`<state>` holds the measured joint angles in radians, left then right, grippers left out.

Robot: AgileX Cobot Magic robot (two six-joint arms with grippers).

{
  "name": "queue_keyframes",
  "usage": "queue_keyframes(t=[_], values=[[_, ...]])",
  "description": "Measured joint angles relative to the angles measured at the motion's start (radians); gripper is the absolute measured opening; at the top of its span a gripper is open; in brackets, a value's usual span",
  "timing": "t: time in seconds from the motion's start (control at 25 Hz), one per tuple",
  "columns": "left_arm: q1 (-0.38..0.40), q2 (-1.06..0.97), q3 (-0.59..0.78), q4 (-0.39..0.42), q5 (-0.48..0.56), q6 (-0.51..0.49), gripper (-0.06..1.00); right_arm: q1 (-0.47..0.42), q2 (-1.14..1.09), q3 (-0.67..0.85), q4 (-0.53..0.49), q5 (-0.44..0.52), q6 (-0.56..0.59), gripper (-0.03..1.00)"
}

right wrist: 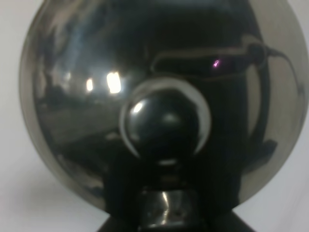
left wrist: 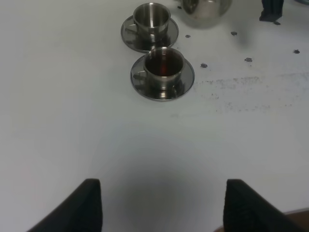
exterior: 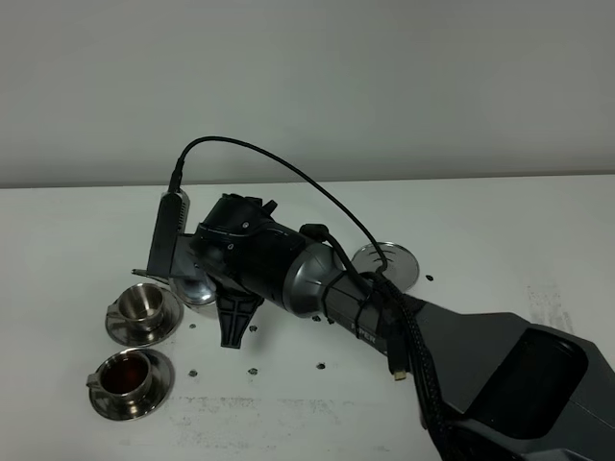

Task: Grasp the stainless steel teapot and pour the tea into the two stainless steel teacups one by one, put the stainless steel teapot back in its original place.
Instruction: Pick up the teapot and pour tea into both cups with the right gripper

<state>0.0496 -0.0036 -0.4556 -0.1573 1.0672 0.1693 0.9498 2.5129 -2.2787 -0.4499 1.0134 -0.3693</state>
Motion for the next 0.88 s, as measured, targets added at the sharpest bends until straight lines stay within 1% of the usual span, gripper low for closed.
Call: queue_keyframes(t=[0.28, 0.88], values=[[0.000, 0.000, 0.000, 0.000, 0.000, 0.000, 0.54, 0.016, 0.002, 0.000, -0.047, -0.006, 0.006, 0.17], [0.000, 0.000, 0.000, 0.000, 0.000, 0.000, 0.54, 0.018, 0.021, 0.000, -0.135, -0.009, 0.021, 0.17]])
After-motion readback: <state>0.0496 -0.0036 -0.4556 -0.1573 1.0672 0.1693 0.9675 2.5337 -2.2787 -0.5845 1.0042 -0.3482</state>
